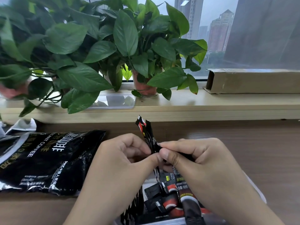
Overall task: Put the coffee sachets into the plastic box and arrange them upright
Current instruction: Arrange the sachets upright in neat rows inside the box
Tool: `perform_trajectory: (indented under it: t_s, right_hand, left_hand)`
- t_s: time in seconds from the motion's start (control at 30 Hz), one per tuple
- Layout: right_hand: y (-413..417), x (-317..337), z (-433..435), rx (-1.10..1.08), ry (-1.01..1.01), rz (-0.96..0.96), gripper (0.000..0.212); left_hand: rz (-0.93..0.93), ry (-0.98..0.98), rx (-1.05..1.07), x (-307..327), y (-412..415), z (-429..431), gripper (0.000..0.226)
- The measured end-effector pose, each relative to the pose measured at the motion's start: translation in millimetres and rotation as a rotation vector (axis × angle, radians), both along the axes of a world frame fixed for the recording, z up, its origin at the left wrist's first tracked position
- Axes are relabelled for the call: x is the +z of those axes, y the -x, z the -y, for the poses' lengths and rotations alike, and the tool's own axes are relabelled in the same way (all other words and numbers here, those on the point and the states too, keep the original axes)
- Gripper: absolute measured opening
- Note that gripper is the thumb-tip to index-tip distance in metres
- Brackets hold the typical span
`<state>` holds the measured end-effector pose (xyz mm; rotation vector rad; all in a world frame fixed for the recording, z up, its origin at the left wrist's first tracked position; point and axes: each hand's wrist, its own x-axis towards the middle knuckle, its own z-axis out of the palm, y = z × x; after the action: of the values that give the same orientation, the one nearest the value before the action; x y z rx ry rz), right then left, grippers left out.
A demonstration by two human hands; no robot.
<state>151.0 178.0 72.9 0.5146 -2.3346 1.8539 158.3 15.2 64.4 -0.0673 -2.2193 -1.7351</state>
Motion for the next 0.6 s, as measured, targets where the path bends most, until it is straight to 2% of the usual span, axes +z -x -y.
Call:
perform_trajectory:
  t_s: [0.13,0.27,0.47,0.6]
  right_hand:
    - [1.8,-1.2,-2.1,-0.067,0.014,-0.077,0.022]
    - [4.7,-4.5,-3.4,-0.219,-0.216,-0.445,0.016]
    - [8.6,-10.3,2.6,-0.046,-0.413,-0.659,0.021]
    - [10.7,-10.4,-3.1,0.040,-0.446,-0.652,0.029]
  left_hand:
    - [0.092,-0.179,-0.017,1.2,2.2,3.4,0.031]
    - [0.155,-0.383,-0.050,5.6,2.3,4.7,0.029]
    - [0.150,-0.499,-0.056,9.2,1.8,3.2,0.027]
    - [0.135,-0.480,-0.023,8.4,2.8,4.8,0.029]
